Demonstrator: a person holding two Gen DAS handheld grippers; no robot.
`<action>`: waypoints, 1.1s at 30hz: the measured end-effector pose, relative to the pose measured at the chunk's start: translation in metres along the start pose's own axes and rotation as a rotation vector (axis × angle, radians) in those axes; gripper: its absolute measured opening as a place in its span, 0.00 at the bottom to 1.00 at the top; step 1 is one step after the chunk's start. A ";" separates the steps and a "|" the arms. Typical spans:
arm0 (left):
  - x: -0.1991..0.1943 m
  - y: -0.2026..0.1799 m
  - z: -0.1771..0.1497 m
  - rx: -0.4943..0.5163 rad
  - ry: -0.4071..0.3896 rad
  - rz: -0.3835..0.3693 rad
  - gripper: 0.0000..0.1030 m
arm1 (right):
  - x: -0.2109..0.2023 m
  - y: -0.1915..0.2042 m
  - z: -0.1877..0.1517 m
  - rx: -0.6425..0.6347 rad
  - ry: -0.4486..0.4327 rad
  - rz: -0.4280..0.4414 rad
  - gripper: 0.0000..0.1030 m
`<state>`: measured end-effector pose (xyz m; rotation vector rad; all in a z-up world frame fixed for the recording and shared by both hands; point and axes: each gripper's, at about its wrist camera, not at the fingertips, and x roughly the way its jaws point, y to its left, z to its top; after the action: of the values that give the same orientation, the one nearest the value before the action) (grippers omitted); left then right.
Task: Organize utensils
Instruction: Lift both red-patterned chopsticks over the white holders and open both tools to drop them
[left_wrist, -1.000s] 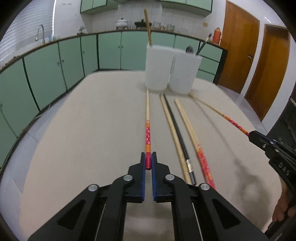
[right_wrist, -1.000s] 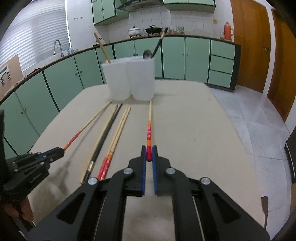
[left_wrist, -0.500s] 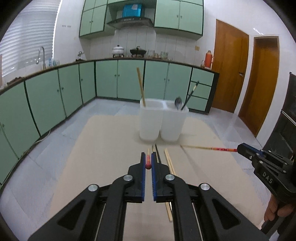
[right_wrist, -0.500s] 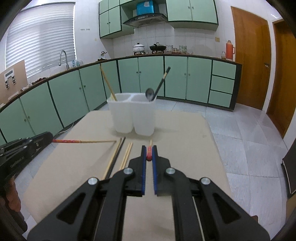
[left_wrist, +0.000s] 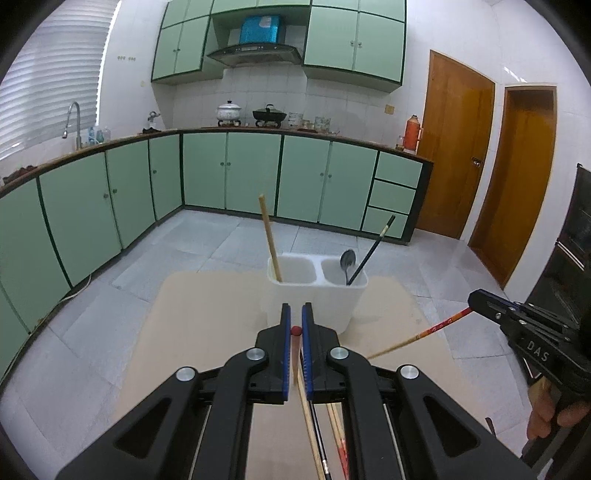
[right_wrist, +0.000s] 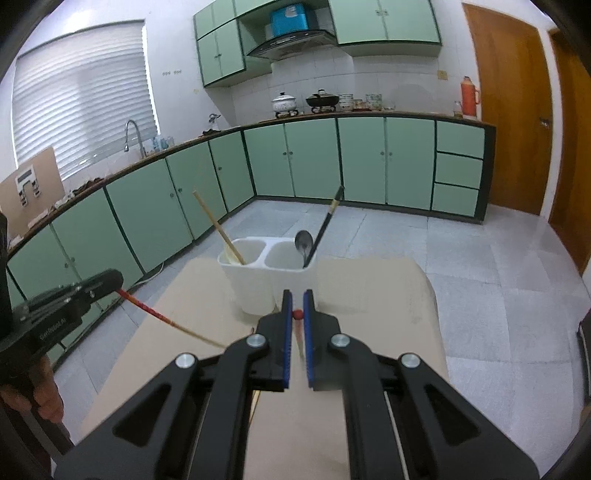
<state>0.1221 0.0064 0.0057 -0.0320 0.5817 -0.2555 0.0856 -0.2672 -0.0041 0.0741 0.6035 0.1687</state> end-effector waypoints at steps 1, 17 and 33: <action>0.001 0.000 0.004 0.001 0.001 -0.006 0.06 | 0.000 0.001 0.003 -0.006 0.003 0.007 0.05; -0.006 -0.001 0.038 0.013 -0.051 -0.053 0.06 | -0.009 0.010 0.055 -0.066 -0.055 0.098 0.05; 0.025 -0.018 0.157 0.052 -0.284 -0.050 0.06 | 0.029 0.003 0.168 -0.085 -0.243 0.040 0.05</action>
<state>0.2236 -0.0233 0.1253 -0.0317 0.2917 -0.3089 0.2048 -0.2623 0.1183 0.0234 0.3524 0.2201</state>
